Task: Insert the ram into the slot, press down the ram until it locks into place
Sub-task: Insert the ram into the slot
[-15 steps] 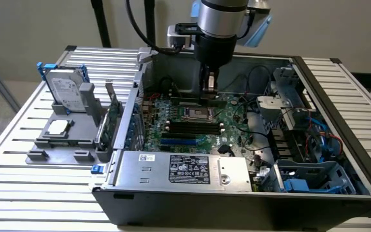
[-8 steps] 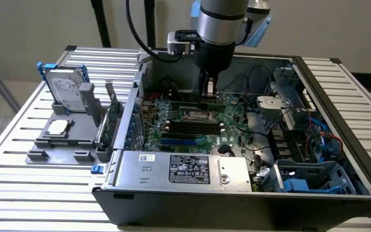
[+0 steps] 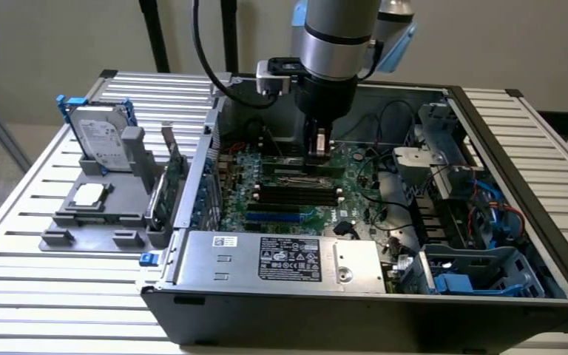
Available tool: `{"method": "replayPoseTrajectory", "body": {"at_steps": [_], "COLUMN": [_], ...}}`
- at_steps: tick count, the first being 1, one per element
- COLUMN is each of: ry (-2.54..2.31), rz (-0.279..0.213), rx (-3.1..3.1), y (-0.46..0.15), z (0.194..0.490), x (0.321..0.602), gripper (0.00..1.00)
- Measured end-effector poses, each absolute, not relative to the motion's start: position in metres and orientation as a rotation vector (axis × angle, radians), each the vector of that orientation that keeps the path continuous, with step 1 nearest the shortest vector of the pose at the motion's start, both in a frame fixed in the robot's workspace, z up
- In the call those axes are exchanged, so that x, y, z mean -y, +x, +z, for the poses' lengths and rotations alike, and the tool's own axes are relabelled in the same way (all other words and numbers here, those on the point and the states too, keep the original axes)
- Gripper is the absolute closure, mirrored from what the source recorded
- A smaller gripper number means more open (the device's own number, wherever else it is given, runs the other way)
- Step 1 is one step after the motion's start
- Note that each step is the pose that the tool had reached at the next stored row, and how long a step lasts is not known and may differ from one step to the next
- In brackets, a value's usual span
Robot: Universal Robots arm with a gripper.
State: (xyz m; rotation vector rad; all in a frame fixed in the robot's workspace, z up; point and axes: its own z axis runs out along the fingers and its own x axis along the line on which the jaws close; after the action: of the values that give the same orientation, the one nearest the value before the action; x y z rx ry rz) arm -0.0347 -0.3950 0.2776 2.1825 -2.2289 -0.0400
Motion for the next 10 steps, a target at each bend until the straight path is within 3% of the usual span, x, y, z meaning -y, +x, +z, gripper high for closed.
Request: {"method": "replayPoseTrajectory", "body": {"at_steps": [10], "ry": [2.187], "rz": [-0.033], "rx": [2.231], "y": [-0.036], "z": [0.26], "x": [0.397], "gripper": [0.87]}}
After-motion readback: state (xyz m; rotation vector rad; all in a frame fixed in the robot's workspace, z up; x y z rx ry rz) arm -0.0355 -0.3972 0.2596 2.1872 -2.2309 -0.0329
